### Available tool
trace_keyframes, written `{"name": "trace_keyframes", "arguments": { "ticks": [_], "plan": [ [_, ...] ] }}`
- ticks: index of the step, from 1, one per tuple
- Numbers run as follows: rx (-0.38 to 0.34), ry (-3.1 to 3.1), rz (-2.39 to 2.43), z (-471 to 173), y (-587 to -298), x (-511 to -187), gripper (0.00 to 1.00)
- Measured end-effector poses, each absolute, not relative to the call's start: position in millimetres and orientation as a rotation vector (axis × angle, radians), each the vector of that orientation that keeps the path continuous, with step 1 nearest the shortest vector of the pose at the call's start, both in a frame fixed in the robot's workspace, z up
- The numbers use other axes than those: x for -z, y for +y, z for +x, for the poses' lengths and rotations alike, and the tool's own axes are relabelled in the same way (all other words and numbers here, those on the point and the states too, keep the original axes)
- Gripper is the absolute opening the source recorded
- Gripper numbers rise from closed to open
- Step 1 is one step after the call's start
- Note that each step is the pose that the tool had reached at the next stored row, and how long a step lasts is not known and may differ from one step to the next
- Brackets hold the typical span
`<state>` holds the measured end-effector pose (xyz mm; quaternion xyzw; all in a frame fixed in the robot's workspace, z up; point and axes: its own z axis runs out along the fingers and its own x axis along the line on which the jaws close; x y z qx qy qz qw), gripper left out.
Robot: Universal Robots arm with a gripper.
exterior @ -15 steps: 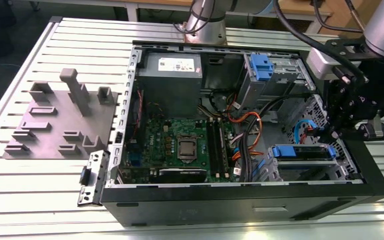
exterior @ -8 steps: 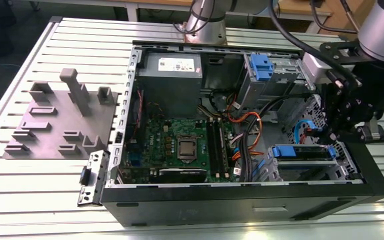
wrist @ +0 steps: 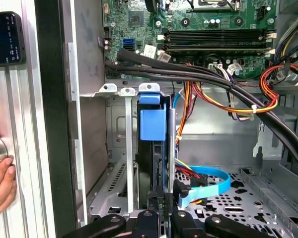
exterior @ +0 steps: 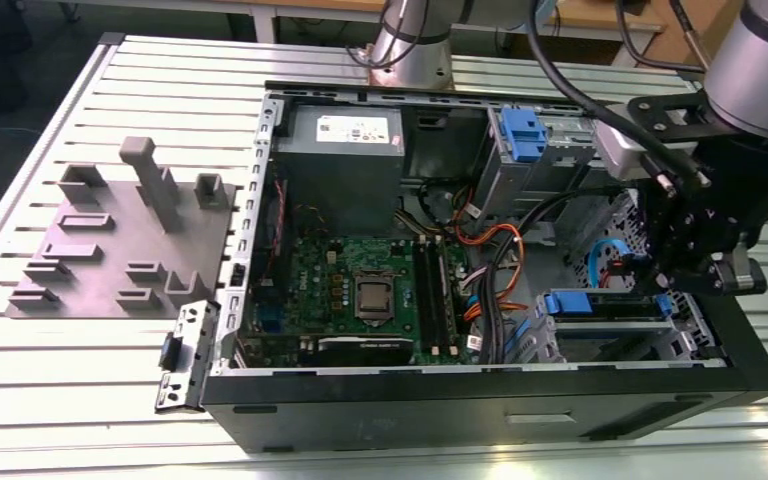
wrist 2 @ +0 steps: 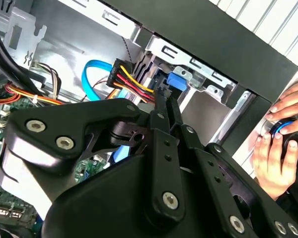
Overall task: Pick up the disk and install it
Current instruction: 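Insert the first disk wire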
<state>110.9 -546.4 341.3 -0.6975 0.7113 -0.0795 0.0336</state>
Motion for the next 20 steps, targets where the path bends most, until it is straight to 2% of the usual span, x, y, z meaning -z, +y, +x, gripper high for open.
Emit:
{"name": "trace_keyframes", "arguments": {
  "ticks": [20],
  "plan": [
    [0.317,2.132,-2.098,91,-546,-331,0.17]
  ]
}}
